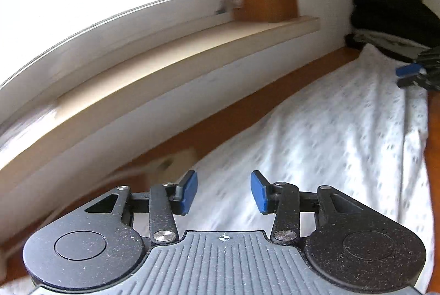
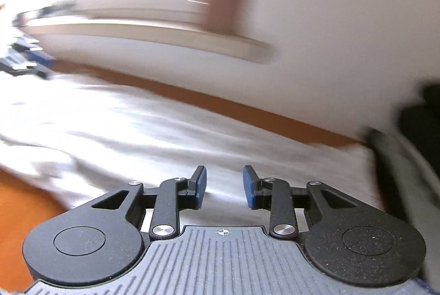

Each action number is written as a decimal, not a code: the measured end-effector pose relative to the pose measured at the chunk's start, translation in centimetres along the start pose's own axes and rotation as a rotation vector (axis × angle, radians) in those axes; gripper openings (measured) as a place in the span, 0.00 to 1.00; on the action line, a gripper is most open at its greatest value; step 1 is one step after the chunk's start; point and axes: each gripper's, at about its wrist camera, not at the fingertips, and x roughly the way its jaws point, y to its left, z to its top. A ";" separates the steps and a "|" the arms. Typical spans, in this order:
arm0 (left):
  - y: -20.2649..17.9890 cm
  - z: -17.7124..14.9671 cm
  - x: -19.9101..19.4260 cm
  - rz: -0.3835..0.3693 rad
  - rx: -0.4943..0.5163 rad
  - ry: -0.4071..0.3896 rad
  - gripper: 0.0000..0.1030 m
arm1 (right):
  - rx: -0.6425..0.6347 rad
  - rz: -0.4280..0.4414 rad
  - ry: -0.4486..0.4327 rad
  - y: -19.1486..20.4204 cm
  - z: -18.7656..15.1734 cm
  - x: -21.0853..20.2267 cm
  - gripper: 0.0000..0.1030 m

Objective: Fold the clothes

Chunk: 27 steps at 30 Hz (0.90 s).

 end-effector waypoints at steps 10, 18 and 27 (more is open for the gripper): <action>3.9 -5.6 -2.1 0.062 -0.131 0.041 0.55 | -0.180 0.384 0.031 14.9 5.7 0.3 0.36; 5.5 -6.6 -2.4 0.009 -0.208 0.002 0.55 | -0.181 0.455 0.121 18.0 5.3 -0.3 0.36; 5.6 -6.8 -2.6 0.005 -0.234 0.003 0.56 | -0.177 0.491 0.156 19.2 5.4 0.6 0.16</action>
